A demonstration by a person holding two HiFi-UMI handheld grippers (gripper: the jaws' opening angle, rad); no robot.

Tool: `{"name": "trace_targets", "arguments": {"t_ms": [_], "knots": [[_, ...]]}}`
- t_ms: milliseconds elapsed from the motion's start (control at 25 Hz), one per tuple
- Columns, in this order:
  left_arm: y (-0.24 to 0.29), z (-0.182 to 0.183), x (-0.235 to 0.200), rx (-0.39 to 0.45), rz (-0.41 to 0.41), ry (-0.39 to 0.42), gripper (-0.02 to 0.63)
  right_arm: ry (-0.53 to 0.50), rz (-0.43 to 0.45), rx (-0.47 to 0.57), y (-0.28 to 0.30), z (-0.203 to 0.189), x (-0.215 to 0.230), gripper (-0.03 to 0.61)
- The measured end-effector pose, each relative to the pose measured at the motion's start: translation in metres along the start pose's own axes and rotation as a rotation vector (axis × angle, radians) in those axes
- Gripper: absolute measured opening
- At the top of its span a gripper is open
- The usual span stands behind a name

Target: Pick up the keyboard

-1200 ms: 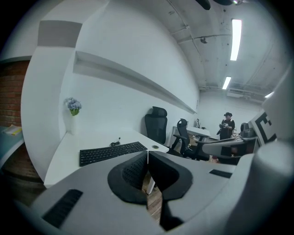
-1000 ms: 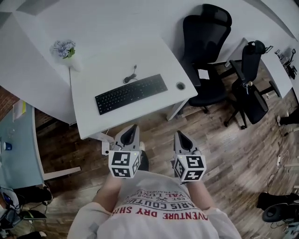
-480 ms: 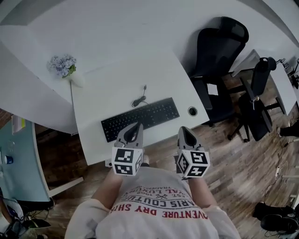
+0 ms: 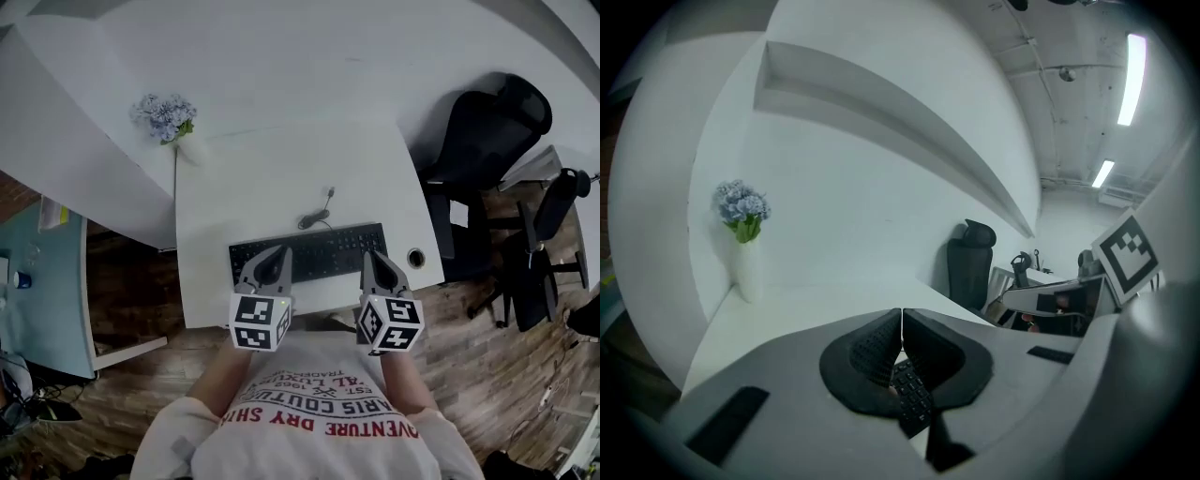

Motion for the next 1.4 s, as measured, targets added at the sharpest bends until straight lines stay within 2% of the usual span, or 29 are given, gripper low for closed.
{"name": "trace_targets", "arguments": {"t_ms": [280,520,720,840,1000,1040,1080,1120,1240,1400], "knots": [[0.001,0.000,-0.020,-0.001,0.153,-0.066,0.028,-0.061,0.126,-0.044,0.040,0.017,0.001,0.025],[0.011,-0.017,-0.025,-0.070,0.192,-0.151,0.028,-0.070,0.160,-0.133,0.064,0.023,0.022,0.025],[0.013,-0.050,-0.031,-0.115,0.239,-0.228,0.028,-0.085,0.165,-0.285,0.084,-0.012,0.058,0.026],[0.013,-0.083,-0.045,-0.198,0.254,-0.307,0.029,-0.125,0.161,-0.387,0.091,-0.038,0.082,0.028],[0.004,-0.121,-0.069,-0.289,0.328,-0.356,0.031,-0.123,0.135,-0.434,0.098,-0.047,0.106,0.029],[0.002,-0.128,-0.074,-0.305,0.341,-0.376,0.050,-0.113,0.142,-0.456,0.103,-0.051,0.110,0.075],[0.001,-0.136,-0.079,-0.323,0.347,-0.399,0.118,-0.103,0.146,-0.482,0.107,-0.055,0.115,0.173],[0.000,-0.144,-0.083,-0.341,0.351,-0.424,0.172,-0.098,0.142,-0.504,0.111,-0.060,0.121,0.198],[0.002,-0.162,-0.098,-0.394,0.367,-0.460,0.238,-0.104,0.092,-0.531,0.123,-0.069,0.141,0.216],[0.008,-0.180,-0.117,-0.488,0.330,-0.429,0.300,-0.074,0.068,-0.578,0.136,-0.083,0.161,0.220]]}}
Point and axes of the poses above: the fingertips, and each gripper's own axes: y forward along the fingers, x to its right, z out of its top, the point moved 5 cm from there along -y, backward along the fingers, and after that the axes turned 8 degrees about y, right-handed, at the moved point
